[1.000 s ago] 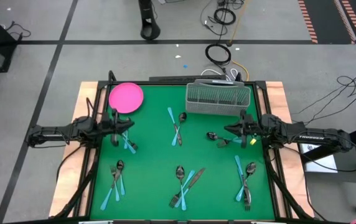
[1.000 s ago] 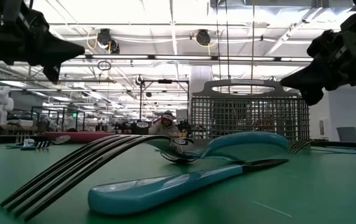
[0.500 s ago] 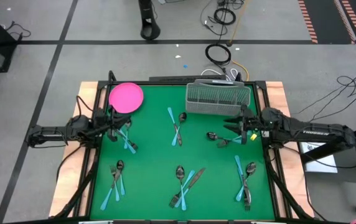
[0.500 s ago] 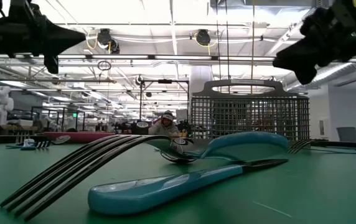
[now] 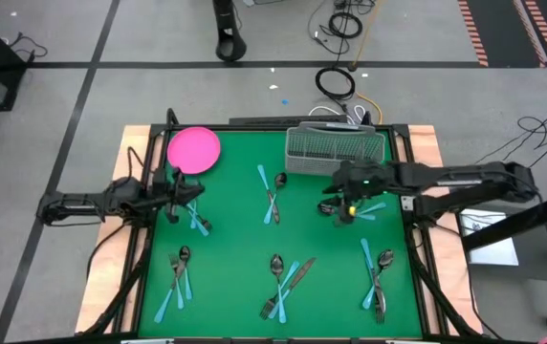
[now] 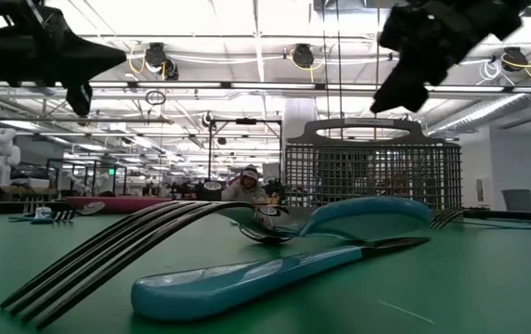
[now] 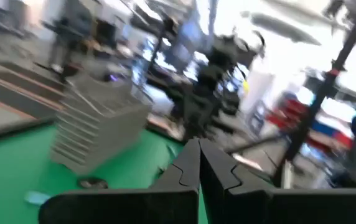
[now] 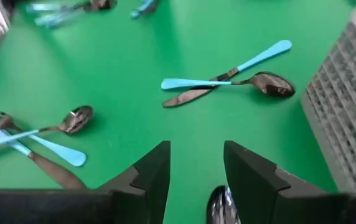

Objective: Sort silverware
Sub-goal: Put the top center black spoon into the cutlery rack

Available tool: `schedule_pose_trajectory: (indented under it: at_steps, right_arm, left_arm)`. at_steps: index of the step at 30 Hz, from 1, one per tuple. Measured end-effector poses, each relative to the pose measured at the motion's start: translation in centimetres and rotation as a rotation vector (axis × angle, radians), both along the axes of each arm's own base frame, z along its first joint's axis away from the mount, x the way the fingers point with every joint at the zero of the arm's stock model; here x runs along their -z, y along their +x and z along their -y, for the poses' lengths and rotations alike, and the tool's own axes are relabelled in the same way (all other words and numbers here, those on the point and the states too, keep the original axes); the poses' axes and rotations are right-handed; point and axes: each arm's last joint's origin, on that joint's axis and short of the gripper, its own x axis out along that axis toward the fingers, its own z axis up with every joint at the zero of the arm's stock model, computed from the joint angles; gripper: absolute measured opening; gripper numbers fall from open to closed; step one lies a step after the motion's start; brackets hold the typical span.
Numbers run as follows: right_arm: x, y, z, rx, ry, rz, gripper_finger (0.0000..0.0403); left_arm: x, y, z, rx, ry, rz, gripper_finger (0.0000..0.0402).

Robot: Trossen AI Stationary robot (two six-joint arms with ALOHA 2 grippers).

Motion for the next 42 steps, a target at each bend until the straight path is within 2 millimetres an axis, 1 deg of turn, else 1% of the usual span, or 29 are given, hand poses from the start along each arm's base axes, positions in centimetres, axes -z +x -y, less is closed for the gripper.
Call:
schedule_pose_trajectory:
  at_steps: [5, 9, 15, 18, 22, 26, 29, 32, 34, 37, 42]
  right_arm:
    - [-0.5, 3.8, 0.0, -0.057, -0.056, -0.090, 0.0141]
    - [-1.0, 6.3, 0.3, -0.011, -0.009, -0.099, 0.0141]
    - [-2.1, 9.1, 0.6, 0.053, 0.056, -0.095, 0.0141]
    - [-1.8, 10.7, 0.7, 0.107, 0.085, -0.107, 0.0141]
    - [-0.1, 12.7, 1.1, 0.295, 0.181, -0.150, 0.0141]
    - [1.6, 14.2, 1.3, 0.359, 0.255, -0.187, 0.0141]
    - [2.3, 15.3, 1.8, 0.391, 0.315, -0.196, 0.0141]
    - [3.3, 16.4, 2.8, 0.535, 0.423, -0.248, 0.0138]
    - [4.0, 17.2, 3.2, 0.593, 0.430, -0.315, 0.0132]
    - [4.3, 18.5, 3.6, 0.648, 0.406, -0.375, 0.0123]
    - [4.7, 20.3, 4.1, 0.692, 0.355, -0.372, 0.0112]
  left_arm:
    - [-0.5, 1.3, 0.2, 0.009, 0.028, -0.151, 0.0000]
    - [-1.7, 2.9, 0.3, -0.007, 0.088, -0.270, 0.0000]
    - [-2.7, 4.9, 0.6, -0.085, 0.197, -0.540, 0.0000]
    - [-2.9, 5.8, 0.9, -0.100, 0.246, -0.591, 0.0000]
    - [-2.9, 6.2, 1.1, -0.103, 0.310, -0.614, 0.0000]
    - [-3.1, 6.1, 0.9, -0.131, 0.404, -0.614, 0.0000]
    - [-3.7, 6.4, 1.0, -0.108, 0.498, -0.558, 0.0000]
    - [-4.3, 6.7, 1.2, -0.071, 0.539, -0.489, 0.0000]
    - [-4.4, 6.7, 1.3, -0.046, 0.567, -0.476, 0.0000]
    - [-4.3, 6.6, 1.3, -0.037, 0.615, -0.487, 0.0000]
    - [-4.3, 6.6, 1.3, -0.034, 0.634, -0.492, 0.0000]
